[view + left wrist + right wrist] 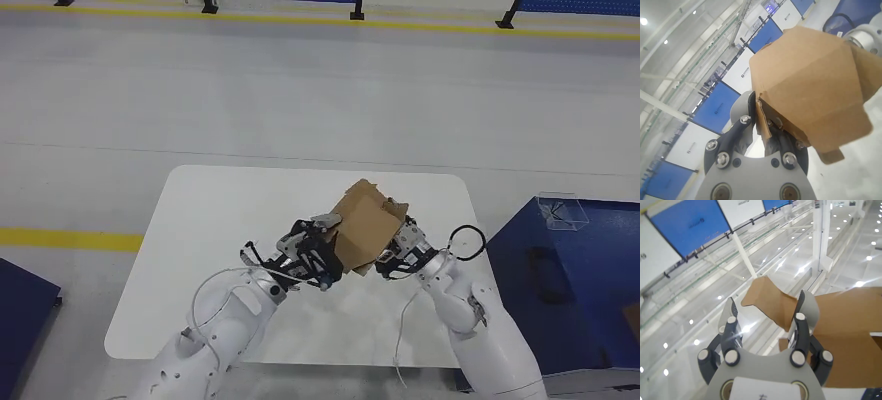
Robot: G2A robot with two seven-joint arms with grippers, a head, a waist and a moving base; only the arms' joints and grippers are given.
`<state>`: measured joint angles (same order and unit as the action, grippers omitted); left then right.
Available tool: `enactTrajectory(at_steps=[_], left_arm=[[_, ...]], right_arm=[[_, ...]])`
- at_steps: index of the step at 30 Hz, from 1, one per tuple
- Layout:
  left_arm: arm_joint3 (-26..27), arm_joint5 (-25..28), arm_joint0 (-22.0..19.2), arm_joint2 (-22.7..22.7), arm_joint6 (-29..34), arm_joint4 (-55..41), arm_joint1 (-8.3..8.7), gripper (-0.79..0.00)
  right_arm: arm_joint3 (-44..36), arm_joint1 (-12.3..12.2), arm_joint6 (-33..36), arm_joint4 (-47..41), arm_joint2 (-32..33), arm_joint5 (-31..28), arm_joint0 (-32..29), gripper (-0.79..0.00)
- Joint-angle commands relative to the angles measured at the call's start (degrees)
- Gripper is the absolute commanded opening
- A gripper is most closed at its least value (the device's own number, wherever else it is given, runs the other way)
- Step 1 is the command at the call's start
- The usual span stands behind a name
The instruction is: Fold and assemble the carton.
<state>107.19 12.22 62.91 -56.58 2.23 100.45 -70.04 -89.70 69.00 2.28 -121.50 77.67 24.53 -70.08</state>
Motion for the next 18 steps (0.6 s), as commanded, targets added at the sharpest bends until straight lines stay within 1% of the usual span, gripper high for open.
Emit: enactTrajectory(at_steps=[1,2,3,4,6,7,9,11,13,18], left_arm=[[-1.2,2.9,-0.5,-2.1,1.4,-18.5,-0.26,-0.785],[-2.6,4.0,-0.9,-3.5,3.1,-25.0,-0.41,-0.785],[-3.3,5.1,-1.1,-3.8,4.0,-28.9,-0.52,-0.785],[-4.4,7.3,-1.5,-4.3,5.2,-35.2,-0.68,-0.785],[-7.2,9.7,-2.7,-5.3,8.4,-46.0,-0.93,-0.785],[-8.6,11.6,-3.3,-5.4,9.9,-52.0,-1.09,-0.785],[-11.5,13.2,-4.7,-6.0,13.0,-60.9,-1.28,-0.785],[-14.1,15.4,-6.1,-5.7,16.5,-69.9,-1.52,-0.785],[-15.2,15.5,-7.0,-5.8,17.9,-71.8,-1.58,-0.785],[-15.2,15.5,-7.0,-5.8,17.9,-71.8,-1.58,-0.785]], right_arm=[[0.7,-0.4,6.3,8.9,2.0,0.0,0.2,0.000],[1.1,-0.7,10.3,13.1,3.4,0.0,0.0,0.000],[1.2,-0.8,12.3,15.1,4.1,0.0,0.0,0.000],[1.3,-1.0,15.5,17.9,5.1,0.0,0.0,0.000],[1.6,-1.4,21.3,22.5,6.9,-0.7,-0.5,0.000],[1.6,-1.5,23.5,24.2,7.8,-1.4,-0.7,0.000],[1.4,-1.7,27.2,26.2,9.1,-3.2,-1.1,0.000],[0.3,-1.6,30.3,26.1,9.8,-4.5,-1.7,0.000],[0.3,-1.6,30.3,26.1,9.8,-4.5,-1.7,0.000],[0.3,-1.6,30.3,26.1,9.8,-4.5,-1.7,0.000]])
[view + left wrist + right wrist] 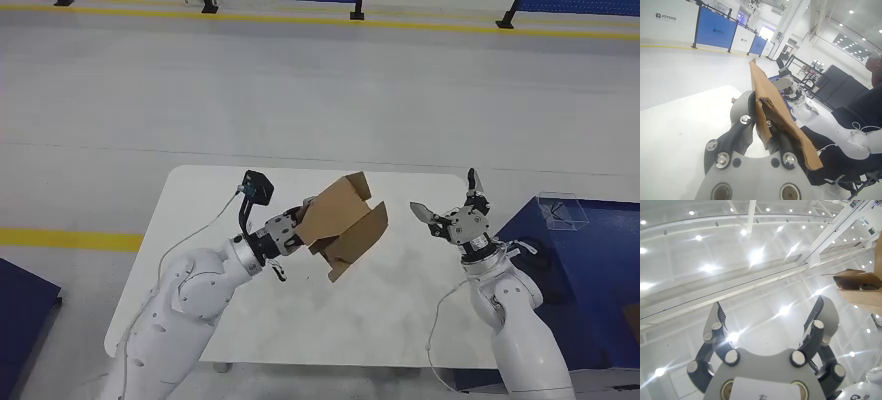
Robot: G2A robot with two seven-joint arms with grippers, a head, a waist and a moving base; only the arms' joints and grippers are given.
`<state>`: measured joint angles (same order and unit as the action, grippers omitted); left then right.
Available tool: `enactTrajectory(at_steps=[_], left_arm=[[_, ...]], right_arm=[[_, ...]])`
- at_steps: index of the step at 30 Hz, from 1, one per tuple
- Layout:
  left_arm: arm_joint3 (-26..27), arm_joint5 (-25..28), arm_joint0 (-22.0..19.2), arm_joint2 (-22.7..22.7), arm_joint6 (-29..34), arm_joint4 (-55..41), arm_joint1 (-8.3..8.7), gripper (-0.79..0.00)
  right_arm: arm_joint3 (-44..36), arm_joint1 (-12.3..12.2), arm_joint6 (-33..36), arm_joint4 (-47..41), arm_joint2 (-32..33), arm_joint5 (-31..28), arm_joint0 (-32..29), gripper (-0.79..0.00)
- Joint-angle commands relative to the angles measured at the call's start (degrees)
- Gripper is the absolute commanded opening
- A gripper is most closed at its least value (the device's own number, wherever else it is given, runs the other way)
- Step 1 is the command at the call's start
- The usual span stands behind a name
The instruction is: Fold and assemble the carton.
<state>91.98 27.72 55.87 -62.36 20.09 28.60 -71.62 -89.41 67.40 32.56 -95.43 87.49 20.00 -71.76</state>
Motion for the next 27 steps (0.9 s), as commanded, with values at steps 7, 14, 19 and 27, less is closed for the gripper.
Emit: enactTrajectory(at_steps=[7,14,19,27], left_arm=[[-1.0,-2.6,1.5,0.4,5.0,-21.0,-0.46,-0.785],[-6.6,-22.8,-1.5,-2.5,23.9,-66.0,-1.05,-0.785],[-11.9,-35.5,-3.5,-1.7,29.2,-79.6,-1.66,-0.785],[-15.1,-44.3,-5.5,1.7,32.1,-78.6,-1.94,-0.785]], right_arm=[[-3.1,-0.1,-0.9,-3.8,-0.3,6.9,-1.0,0.000],[-7.8,-0.7,12.3,10.8,2.1,0.0,-3.4,0.000],[-7.2,-0.6,12.1,8.6,2.0,1.2,-3.7,0.000],[-8.4,-1.2,15.0,21.2,4.0,-5.2,-2.8,0.000]])
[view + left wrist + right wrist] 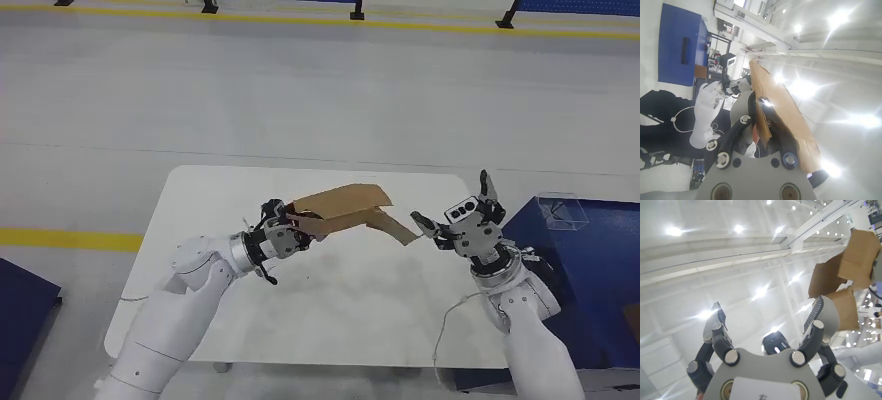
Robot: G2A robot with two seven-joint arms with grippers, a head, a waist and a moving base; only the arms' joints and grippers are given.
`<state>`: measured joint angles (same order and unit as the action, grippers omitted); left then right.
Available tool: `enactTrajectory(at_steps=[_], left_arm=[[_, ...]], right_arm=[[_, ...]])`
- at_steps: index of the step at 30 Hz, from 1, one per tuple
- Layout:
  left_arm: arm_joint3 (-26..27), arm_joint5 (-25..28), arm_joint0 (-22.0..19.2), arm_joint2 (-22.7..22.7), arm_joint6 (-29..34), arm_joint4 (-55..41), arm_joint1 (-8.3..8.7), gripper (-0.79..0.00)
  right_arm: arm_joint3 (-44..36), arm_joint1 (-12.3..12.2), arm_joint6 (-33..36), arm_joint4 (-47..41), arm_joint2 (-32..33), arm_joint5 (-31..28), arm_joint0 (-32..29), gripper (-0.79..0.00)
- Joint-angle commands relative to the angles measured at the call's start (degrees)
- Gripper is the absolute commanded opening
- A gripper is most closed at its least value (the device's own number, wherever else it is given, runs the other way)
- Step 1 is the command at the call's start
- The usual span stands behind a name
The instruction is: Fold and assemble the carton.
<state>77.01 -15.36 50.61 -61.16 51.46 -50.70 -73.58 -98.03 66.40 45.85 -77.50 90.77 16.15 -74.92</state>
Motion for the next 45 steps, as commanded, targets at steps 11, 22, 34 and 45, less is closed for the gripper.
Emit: enactTrajectory(at_steps=[11,22,34,45], left_arm=[[-0.7,-4.3,-0.7,2.1,4.9,1.7,0.09,-0.785],[-0.8,-6.5,-0.7,4.2,6.1,3.9,0.06,-0.785],[-0.8,-8.1,-1.0,6.6,6.1,7.3,0.03,-0.785],[-1.0,-8.3,-1.0,7.7,5.7,7.9,-0.08,-0.785]], right_arm=[[2.5,-1.6,8.3,17.1,0.9,3.4,2.4,0.000],[-1.2,-2.0,8.5,14.1,-1.8,12.1,0.9,0.000],[-0.3,-2.0,0.4,13.1,-2.8,12.7,2.8,0.000],[1.8,-2.8,4.1,19.8,-4.4,13.5,2.8,-0.425]])
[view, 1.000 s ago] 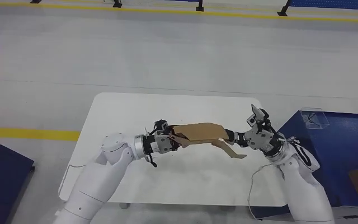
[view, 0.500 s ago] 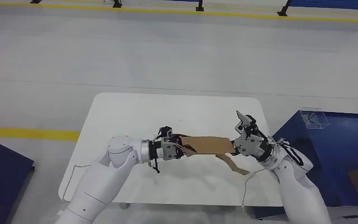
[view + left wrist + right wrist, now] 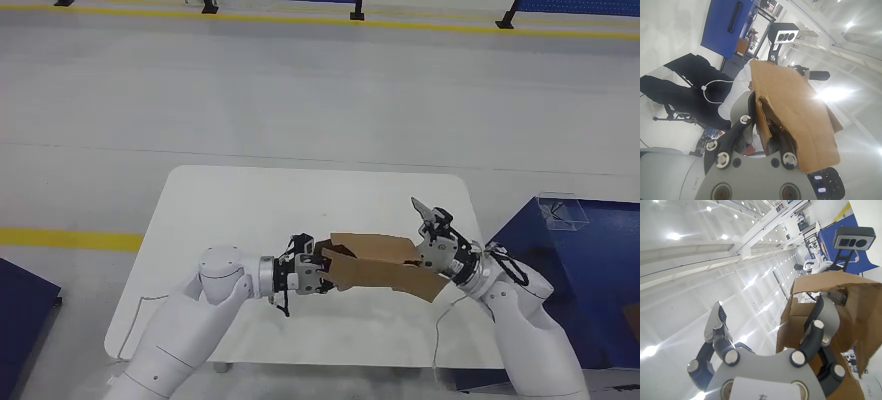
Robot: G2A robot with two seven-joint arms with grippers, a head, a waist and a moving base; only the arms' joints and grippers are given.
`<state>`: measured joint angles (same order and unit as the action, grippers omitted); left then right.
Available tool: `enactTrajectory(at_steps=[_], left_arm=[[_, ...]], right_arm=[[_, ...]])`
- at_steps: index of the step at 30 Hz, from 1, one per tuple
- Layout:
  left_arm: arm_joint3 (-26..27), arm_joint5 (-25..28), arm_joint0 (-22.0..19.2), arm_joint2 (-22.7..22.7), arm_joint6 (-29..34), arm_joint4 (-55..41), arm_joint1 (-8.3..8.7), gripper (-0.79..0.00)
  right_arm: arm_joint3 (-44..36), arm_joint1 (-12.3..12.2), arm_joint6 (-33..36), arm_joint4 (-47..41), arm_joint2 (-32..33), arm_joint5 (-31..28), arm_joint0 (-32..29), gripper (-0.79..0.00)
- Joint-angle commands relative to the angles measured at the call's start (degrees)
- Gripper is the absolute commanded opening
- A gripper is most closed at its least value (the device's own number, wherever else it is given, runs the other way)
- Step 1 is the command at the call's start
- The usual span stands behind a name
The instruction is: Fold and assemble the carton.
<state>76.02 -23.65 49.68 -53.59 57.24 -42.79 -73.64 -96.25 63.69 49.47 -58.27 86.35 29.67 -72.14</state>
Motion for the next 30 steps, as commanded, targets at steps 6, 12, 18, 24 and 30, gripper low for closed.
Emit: enactTrajectory(at_steps=[6,12,18,24,30], left_arm=[[-0.1,-0.5,-0.3,0.9,-0.2,0.6,-0.14,-0.785],[-0.3,-0.7,-0.5,1.5,-0.4,0.9,-0.25,-0.785],[-0.6,-0.6,-0.7,1.2,-1.1,0.4,-0.28,0.000],[-0.6,0.4,-1.0,0.4,-3.4,2.2,-0.08,0.000],[-0.6,0.4,-1.0,0.4,-3.4,2.2,-0.08,0.000]], right_arm=[[0.3,-0.7,3.2,3.5,0.6,0.3,-0.5,-0.785],[0.1,-1.3,5.5,6.1,0.4,-0.1,-1.3,-0.785],[0.1,-1.3,5.7,6.3,0.3,-0.1,-1.4,-0.785],[-0.8,-0.8,1.0,5.1,0.7,-11.6,-1.5,-0.785],[-0.8,-0.6,0.2,5.5,0.7,-15.0,-1.3,-0.785]])
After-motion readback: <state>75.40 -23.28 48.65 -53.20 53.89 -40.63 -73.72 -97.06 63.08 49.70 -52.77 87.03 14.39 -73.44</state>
